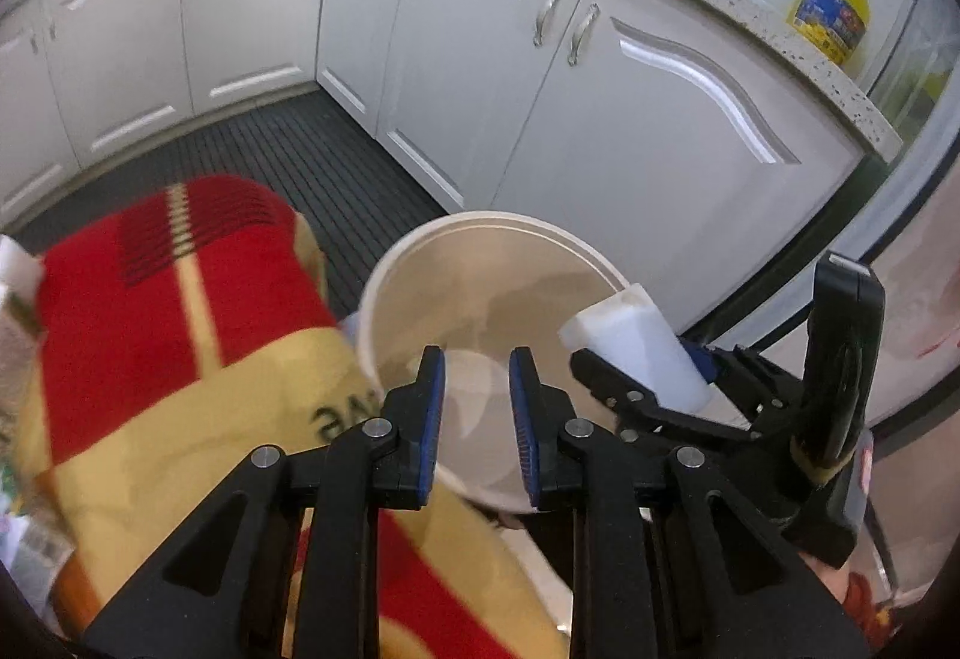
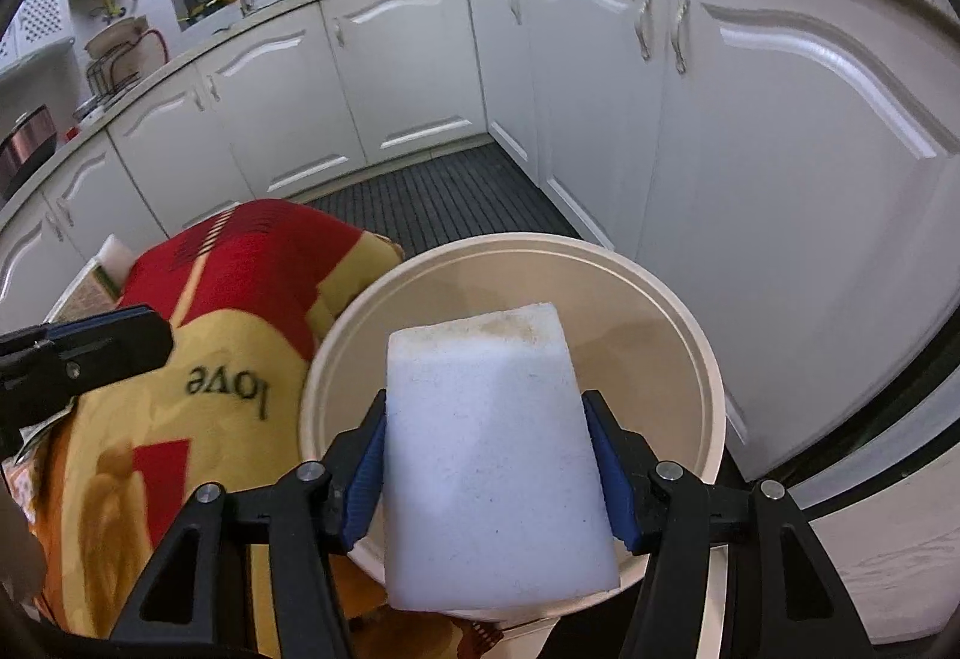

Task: Collect trash
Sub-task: 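Carry the white sponge with the right tool into the beige bin and release, then move the right tool back over the table toward the white carton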

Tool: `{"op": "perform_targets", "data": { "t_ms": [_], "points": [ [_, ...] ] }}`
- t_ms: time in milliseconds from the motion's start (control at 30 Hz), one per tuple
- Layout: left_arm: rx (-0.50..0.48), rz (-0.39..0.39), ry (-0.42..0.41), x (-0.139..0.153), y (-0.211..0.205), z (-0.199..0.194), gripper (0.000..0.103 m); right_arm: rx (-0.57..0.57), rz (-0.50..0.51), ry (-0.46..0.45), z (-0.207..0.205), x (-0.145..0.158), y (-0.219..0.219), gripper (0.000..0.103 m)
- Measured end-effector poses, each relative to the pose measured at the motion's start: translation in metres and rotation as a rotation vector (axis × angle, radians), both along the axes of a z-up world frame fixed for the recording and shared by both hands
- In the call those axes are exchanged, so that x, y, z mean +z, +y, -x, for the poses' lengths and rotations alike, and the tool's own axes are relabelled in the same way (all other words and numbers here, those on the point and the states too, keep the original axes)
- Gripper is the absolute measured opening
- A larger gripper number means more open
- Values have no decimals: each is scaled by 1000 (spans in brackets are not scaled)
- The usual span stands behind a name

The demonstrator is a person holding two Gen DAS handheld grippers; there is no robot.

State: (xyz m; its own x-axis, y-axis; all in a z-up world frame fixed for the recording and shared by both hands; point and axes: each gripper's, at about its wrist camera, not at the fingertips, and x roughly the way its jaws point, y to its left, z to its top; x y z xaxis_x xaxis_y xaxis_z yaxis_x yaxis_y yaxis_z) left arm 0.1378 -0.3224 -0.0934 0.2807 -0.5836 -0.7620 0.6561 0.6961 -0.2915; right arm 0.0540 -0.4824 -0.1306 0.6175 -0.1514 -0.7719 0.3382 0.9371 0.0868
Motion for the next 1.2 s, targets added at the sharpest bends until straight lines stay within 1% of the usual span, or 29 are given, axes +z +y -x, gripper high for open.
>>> {"op": "perform_targets", "data": {
  "t_ms": [33,67,100,133,167,300,400,500,567,633,700,800,900,1033,1200],
  "points": [
    [2,16,25,-4,-3,-4,47,-7,11,9,-1,-2,-1,62],
    [3,35,53,-8,-5,-8,56,-14,21,20,-2,-4,-3,70],
    [6,51,78,-11,-5,-11,63,-19,26,23,-2,-4,-4,74],
    [12,62,99,-14,-5,-15,63,-28,27,21,0,-5,-7,77],
    [20,60,105,-16,-4,-16,63,-35,23,17,3,-4,-9,77],
    [36,47,85,-14,1,-13,63,-50,30,25,10,-6,-15,77],
    [36,58,76,-8,12,-9,63,-60,-3,20,17,-5,-18,78],
    [37,75,79,-1,25,-8,63,-56,-14,18,22,-3,-13,78],
    [39,92,84,6,37,-6,64,-41,-10,10,26,1,-7,78],
    [45,116,87,14,52,-5,71,-22,-3,-3,31,6,0,78],
    [62,143,89,24,71,-4,73,-8,-1,-14,34,12,5,79],
    [88,158,59,39,97,2,74,6,-4,-35,38,21,12,83],
    [124,140,-3,51,125,15,74,24,-5,-49,38,28,22,83],
    [172,96,-66,52,161,35,74,69,1,-56,35,33,43,84],
    [214,-9,-162,48,205,58,73,131,24,-66,33,42,69,84]
  ]
}}
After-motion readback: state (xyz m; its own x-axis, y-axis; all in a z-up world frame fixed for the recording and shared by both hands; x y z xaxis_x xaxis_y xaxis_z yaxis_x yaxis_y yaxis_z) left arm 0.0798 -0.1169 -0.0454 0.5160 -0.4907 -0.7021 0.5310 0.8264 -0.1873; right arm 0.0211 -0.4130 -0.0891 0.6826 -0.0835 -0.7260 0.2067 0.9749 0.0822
